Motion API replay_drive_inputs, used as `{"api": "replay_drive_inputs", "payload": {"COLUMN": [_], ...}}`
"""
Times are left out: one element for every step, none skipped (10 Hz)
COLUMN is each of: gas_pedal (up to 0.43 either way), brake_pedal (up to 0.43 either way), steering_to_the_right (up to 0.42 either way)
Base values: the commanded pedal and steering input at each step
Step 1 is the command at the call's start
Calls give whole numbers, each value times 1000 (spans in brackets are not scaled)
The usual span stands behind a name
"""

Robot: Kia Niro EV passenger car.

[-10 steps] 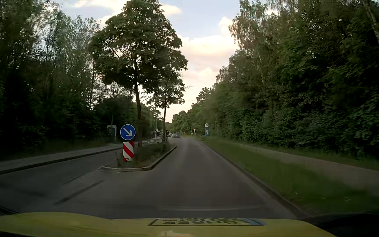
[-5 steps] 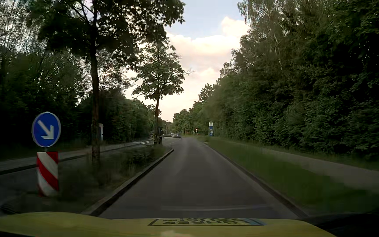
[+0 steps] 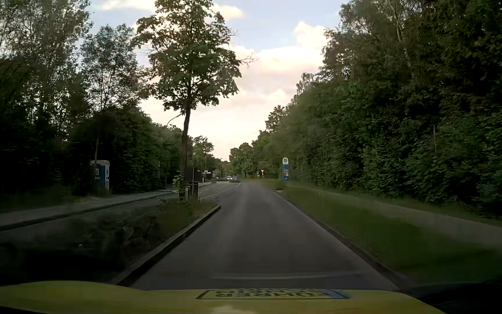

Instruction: Follow the waypoints while adhering to traffic rules and regulations

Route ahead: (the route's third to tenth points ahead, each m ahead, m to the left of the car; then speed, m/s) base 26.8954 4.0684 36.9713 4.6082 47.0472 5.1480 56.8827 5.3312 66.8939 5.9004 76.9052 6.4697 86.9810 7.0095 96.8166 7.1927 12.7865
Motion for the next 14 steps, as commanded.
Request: {"api": "replay_drive_inputs", "payload": {"gas_pedal": [0,0,0,0,0,0,0,0,0,0,0,0,0,0], "brake_pedal": [0,0,0,6,18,43,67,85,116,128,134,140,134,98], "steering_to_the_right": [-3,-3,-3,-3,-3,-3,-3,-3,-3,-3,-3,-3,-3,-4]}}
